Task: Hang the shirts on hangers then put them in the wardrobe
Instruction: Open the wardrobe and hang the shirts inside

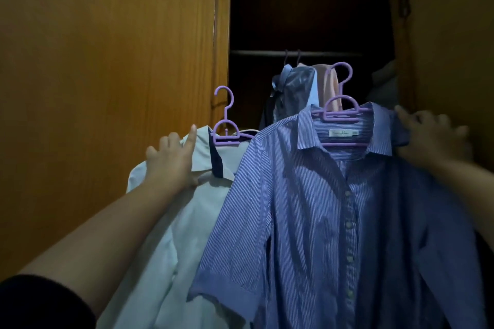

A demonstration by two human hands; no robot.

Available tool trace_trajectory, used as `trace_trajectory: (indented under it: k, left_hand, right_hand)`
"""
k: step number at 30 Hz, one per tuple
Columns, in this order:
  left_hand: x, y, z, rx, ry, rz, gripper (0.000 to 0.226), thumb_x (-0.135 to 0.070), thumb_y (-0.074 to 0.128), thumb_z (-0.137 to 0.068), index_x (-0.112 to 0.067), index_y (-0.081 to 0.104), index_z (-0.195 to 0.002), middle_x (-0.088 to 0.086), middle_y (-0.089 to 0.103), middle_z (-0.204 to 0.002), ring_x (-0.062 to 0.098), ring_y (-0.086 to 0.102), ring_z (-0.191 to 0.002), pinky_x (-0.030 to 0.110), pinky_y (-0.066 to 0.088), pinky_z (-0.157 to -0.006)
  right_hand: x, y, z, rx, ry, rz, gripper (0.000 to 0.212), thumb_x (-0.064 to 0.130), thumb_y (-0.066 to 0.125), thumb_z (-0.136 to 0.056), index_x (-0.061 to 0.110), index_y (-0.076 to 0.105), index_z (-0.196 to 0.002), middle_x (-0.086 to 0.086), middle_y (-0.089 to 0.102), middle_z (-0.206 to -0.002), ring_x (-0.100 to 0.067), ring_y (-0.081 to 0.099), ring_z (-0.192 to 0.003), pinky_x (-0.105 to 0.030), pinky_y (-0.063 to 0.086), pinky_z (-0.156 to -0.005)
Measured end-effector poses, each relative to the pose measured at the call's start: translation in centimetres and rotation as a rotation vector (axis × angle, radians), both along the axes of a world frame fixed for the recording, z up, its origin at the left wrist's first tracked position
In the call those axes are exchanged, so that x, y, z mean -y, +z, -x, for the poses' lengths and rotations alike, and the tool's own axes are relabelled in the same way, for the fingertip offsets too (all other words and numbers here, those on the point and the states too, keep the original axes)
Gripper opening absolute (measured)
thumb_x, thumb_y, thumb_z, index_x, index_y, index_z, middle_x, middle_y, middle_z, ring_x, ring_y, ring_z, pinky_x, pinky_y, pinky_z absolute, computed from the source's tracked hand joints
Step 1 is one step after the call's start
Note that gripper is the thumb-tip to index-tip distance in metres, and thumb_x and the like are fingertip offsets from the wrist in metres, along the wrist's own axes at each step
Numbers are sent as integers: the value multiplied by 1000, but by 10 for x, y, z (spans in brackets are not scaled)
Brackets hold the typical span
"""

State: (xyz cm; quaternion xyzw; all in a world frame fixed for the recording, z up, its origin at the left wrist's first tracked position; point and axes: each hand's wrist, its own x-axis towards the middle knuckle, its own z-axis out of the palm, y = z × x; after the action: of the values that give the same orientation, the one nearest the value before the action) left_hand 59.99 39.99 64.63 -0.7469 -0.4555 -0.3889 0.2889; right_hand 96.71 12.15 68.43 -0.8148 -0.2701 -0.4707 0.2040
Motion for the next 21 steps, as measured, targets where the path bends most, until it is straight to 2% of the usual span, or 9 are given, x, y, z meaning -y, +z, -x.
trace_trajectory:
  k: [7,11,15,18,21]
  left_hand:
    - [-2,3,1,-10,-1,-13,117,-69,67,-70,-29,-6,-152,8,39,-129,24,41,-115,36,38,-85]
    - [-4,2,7,-48,10,-75,115,-73,63,-70,-29,-3,-152,6,41,-123,21,43,-108,33,37,-80]
    - [-4,5,12,-96,6,-122,110,-75,58,-72,-29,-2,-153,5,42,-119,18,41,-101,28,37,-72]
    - [-2,9,15,-143,28,-140,108,-78,51,-74,-29,-4,-153,3,42,-119,15,39,-97,24,34,-62]
    - [-3,13,15,-142,12,-137,108,-80,49,-73,-29,-4,-153,2,41,-118,13,34,-92,23,32,-59]
  right_hand:
    - [11,14,-2,0,-83,-113,78,44,63,-83,32,20,-148,-14,40,-136,-34,38,-117,-48,31,-97]
    - [6,16,2,-27,-132,-93,81,50,61,-83,31,16,-148,-14,38,-137,-34,37,-117,-46,32,-96]
    - [-17,20,19,60,-79,-62,78,51,55,-85,33,13,-148,-9,36,-140,-33,36,-118,-43,32,-93]
    - [-35,25,34,111,-64,-32,80,49,56,-85,32,11,-148,-8,35,-141,-33,35,-119,-41,31,-93]
    - [-53,29,44,183,-58,-28,82,48,60,-82,27,16,-148,-8,39,-138,-32,37,-116,-39,33,-88]
